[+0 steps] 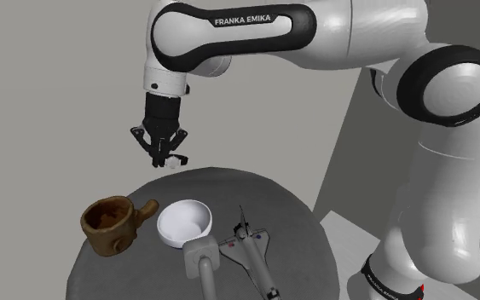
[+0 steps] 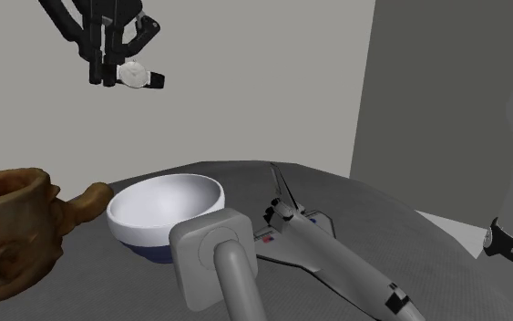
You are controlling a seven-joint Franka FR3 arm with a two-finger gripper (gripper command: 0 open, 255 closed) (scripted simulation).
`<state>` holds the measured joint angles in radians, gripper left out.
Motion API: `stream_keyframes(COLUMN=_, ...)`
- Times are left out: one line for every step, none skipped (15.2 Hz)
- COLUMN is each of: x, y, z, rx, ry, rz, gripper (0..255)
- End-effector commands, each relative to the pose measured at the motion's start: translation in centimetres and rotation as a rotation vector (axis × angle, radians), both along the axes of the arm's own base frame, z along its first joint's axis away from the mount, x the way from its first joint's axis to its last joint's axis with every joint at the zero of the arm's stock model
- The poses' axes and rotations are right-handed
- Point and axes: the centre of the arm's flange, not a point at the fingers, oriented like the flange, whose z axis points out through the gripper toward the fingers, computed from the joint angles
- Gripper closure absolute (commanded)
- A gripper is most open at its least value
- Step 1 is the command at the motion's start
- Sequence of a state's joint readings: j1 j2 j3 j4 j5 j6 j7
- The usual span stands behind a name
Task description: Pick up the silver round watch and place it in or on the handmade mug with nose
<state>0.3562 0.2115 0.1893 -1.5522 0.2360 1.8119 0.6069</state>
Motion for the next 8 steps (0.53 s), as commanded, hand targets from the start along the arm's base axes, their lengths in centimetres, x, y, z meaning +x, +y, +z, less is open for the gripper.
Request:
stream_keyframes(x=0.9, y=2.5, z=0.4, rx=0.001, ry=0.001, rz=-0.002, gripper=255)
stream_keyframes(x=1.4, y=3.7, z=0.5, rx=0.001, ry=0.001, rz=-0.002, gripper=255)
stream_keyframes(x=1.8, y=5.0, z=0.6, rx=0.001, ry=0.001, rz=-0.002, gripper=255)
stream_keyframes(x=2.3, y=6.2, z=0.6, rx=0.001, ry=0.001, rz=-0.002, gripper=255)
stream_keyframes(x=2.7, y=7.5, z=0.7, rx=0.001, ry=0.001, rz=-0.002, gripper=255)
stream_keyframes(x=3.2, y=8.7, z=0.8, rx=0.001, ry=0.001, rz=-0.002, gripper=255)
stream_keyframes(x=3.7, y=9.9, z=0.8, rx=0.001, ry=0.001, rz=-0.002, gripper=255)
stream_keyframes(x=4.1, y=11.2, z=0.9, rx=0.001, ry=0.001, rz=-0.002, gripper=255)
